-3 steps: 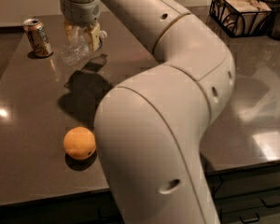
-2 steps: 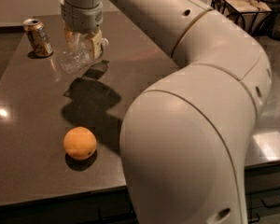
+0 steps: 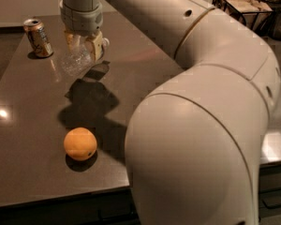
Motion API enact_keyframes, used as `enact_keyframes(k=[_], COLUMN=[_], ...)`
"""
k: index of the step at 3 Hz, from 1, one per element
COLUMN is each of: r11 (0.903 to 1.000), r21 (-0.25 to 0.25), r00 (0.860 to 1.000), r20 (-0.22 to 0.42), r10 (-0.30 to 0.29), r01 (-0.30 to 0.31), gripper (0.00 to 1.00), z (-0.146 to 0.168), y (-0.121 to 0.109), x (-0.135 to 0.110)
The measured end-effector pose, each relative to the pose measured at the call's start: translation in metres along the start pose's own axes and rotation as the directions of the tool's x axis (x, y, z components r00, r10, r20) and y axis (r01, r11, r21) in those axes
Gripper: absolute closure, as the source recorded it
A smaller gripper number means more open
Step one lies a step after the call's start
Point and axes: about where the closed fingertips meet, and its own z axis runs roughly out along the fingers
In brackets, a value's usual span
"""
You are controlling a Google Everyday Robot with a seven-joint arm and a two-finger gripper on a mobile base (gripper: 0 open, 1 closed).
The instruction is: Move water bottle near orange
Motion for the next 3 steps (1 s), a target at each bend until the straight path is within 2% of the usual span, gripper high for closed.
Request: enact_keyframes(k=[1, 2, 3], r11=[0.9977, 0.9898, 0.9821], r21=[-0.020, -0.048, -0.072], r00=[0.996, 0.987, 0.981], r20=[-0.053, -0.079, -0.079], r10=[-0.067, -0.138, -0.179], r01=[0.066, 0.135, 0.174], gripper=[1.00, 1.00, 1.00], z=[-0.005, -0.006, -0.002], y=[0.003, 0.011, 0.021], x=[-0.021, -0.052, -0.074])
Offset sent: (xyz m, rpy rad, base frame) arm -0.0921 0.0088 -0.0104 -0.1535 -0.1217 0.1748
